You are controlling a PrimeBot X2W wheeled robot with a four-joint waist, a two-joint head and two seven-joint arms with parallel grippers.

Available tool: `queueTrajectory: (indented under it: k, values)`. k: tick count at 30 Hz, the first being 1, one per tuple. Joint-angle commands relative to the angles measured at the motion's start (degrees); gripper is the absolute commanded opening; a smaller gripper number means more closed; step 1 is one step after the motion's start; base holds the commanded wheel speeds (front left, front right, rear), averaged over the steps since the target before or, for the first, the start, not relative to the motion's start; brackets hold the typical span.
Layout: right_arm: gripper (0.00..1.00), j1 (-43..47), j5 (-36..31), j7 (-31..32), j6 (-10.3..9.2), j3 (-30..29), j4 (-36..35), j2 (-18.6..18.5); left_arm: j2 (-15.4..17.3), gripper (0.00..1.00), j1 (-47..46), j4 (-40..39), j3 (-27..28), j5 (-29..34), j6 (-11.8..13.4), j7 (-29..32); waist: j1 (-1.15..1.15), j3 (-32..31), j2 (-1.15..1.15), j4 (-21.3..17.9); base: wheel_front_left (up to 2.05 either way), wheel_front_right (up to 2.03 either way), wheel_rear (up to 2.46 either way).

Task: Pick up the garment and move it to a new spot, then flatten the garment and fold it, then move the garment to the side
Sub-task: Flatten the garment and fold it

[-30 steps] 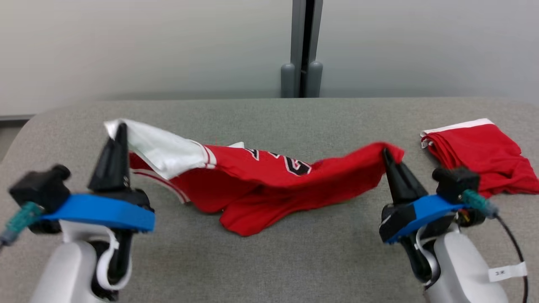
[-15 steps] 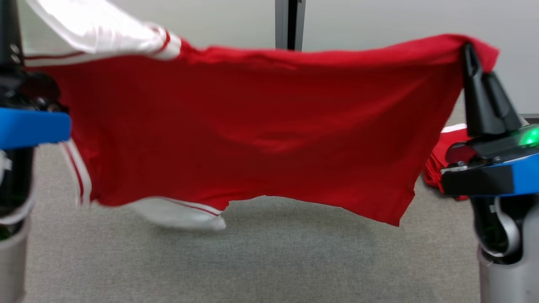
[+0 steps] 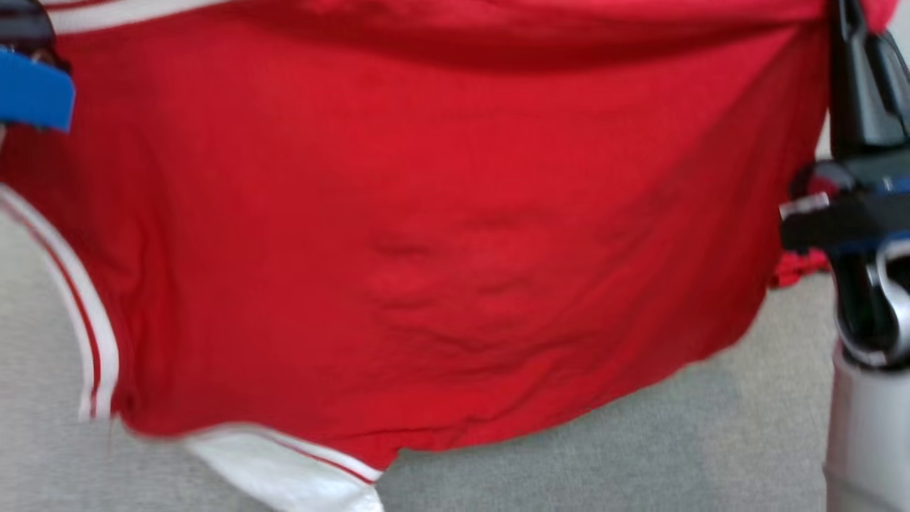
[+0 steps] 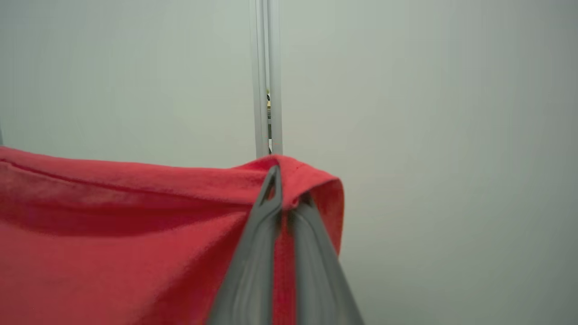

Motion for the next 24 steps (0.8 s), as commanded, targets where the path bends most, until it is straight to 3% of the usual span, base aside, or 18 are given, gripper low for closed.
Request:
queueTrajectory:
  k: [1, 10, 16, 24]
  values:
    - [0.0, -2.9, -1.3, -0.3, 0.0, 0.3, 2.0, -0.1, 0.1, 0.0, -1.7, 1.1, -0.4, 0.3, -0.4, 0.1, 0.0, 2.9, 0.0, 1.2, 0.0, 0.0, 0.0]
    - [0.0, -27.4, -9.4, -5.8, 0.0, 1.8, 25.4, -0.1, 1.6, 0.0, -20.3, 14.3, -4.1, 7.2, -2.7, -1.2, 0.0, 12.9, 0.0, 1.0, 0.0, 0.0, 0.0]
    - [0.0, -40.7, -14.8, -9.8, 0.0, -1.0, 38.2, -0.1, -1.4, 0.0, -31.1, 23.4, -6.3, 10.2, -3.3, -6.7, 0.0, 16.9, 0.0, 3.1, 0.0, 0.0, 0.0]
    - [0.0, -41.7, -19.6, -16.1, -0.01, -3.5, 52.4, -0.1, -5.5, 0.0, -24.4, 31.5, -6.5, 7.3, -3.5, -14.8, 0.0, 22.1, 0.0, 6.0, 0.0, 0.0, 0.0]
